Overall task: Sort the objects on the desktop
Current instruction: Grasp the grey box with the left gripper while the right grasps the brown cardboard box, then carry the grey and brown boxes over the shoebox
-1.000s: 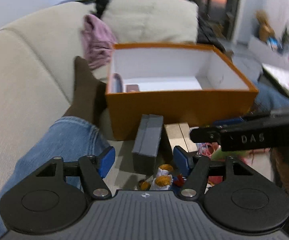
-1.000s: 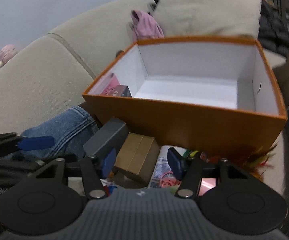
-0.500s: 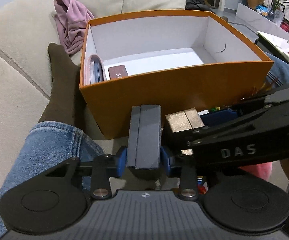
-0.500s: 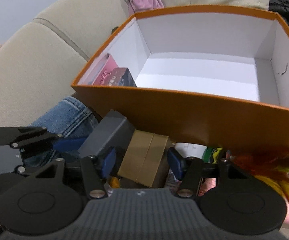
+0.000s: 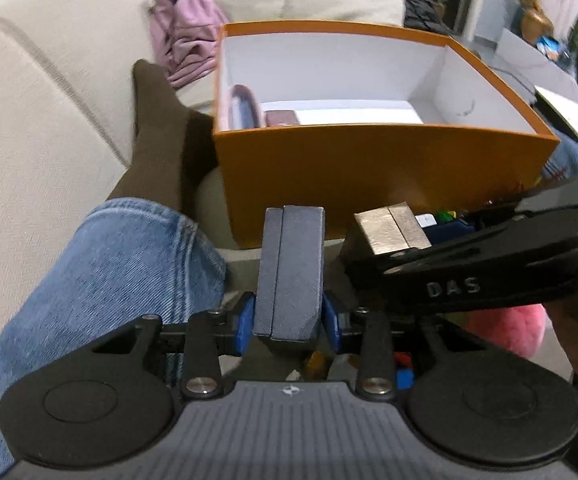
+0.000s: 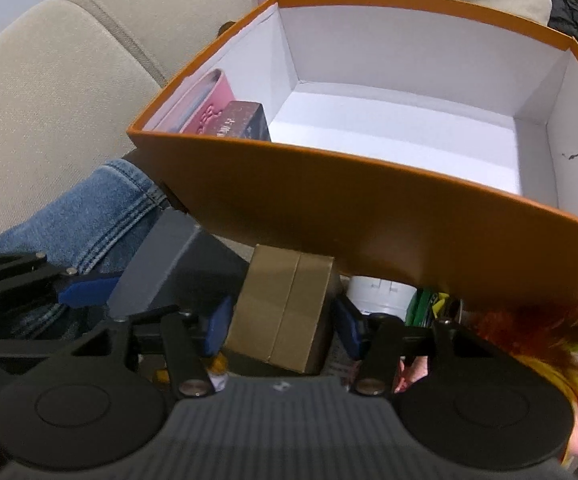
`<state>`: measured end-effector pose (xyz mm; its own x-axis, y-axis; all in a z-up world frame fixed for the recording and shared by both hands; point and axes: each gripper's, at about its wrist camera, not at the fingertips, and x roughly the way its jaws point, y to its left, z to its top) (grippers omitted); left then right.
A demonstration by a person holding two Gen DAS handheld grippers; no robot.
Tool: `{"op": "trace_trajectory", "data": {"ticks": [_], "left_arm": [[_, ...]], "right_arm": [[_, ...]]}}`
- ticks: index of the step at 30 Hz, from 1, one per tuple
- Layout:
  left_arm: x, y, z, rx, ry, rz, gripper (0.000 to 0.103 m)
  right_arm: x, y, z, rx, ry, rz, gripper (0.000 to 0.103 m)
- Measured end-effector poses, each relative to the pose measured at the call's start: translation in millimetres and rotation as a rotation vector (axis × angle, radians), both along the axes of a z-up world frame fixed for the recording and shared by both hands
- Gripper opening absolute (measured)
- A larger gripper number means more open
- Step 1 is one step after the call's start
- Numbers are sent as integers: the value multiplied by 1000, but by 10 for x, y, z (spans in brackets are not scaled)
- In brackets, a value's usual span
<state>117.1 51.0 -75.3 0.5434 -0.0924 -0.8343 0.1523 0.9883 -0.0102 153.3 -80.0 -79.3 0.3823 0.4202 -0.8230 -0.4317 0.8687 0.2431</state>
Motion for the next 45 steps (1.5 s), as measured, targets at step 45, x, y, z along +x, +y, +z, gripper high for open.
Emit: {"op": "trace_trajectory", "data": {"ticks": [45], "left_arm": [[1125,-844,313,-16,-19,-67,38]], "right_arm": [[875,-875,493,112,-111,-185,50]]}}
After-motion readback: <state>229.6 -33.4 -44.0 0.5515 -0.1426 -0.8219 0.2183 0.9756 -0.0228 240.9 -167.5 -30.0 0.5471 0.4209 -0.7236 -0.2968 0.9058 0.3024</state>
